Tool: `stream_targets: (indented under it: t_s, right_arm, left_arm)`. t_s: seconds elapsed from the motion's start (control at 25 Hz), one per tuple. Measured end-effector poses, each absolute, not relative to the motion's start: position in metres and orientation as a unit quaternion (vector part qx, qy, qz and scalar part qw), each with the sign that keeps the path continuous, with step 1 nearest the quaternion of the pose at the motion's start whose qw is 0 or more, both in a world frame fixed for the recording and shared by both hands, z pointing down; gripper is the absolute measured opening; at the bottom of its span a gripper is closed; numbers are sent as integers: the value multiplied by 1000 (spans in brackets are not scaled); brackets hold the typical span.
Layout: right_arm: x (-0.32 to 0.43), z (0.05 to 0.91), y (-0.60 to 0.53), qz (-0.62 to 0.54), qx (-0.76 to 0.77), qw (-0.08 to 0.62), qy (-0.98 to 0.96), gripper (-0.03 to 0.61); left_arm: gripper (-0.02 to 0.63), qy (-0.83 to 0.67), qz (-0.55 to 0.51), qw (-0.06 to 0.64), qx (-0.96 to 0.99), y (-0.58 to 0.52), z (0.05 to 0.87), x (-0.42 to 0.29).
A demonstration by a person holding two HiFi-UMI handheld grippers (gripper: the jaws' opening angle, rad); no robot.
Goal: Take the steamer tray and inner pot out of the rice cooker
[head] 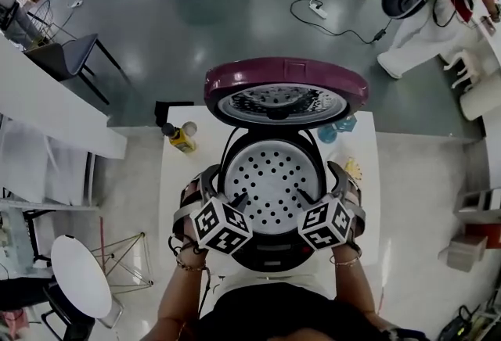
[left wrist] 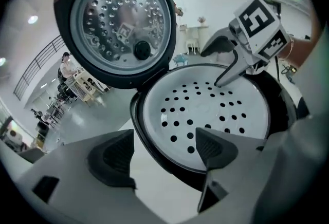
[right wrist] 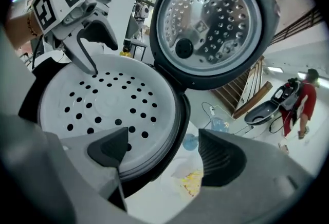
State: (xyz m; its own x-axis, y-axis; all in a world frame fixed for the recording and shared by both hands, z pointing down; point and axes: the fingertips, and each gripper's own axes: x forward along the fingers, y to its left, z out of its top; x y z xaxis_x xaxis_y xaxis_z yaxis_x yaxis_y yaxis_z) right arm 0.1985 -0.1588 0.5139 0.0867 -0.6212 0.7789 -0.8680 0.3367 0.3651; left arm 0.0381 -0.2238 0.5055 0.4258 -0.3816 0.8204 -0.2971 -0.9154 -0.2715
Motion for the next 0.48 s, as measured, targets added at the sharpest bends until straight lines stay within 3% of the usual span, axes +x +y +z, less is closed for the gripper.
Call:
stream_targets:
  t_s: [0.28, 0.4, 0.48]
  right_arm:
    - [201, 523, -173, 158, 531, 506, -661, 425]
    - [202, 525, -175, 184, 521, 492, -673, 424]
    - [201, 525, -174, 200, 517, 480, -680, 401]
  left_arm:
    - [377, 171, -564, 60, -806, -234, 519, 41]
    - [265, 187, -566, 58, -801, -242, 518, 42]
    - [236, 198, -562, 52, -802, -246, 516, 43]
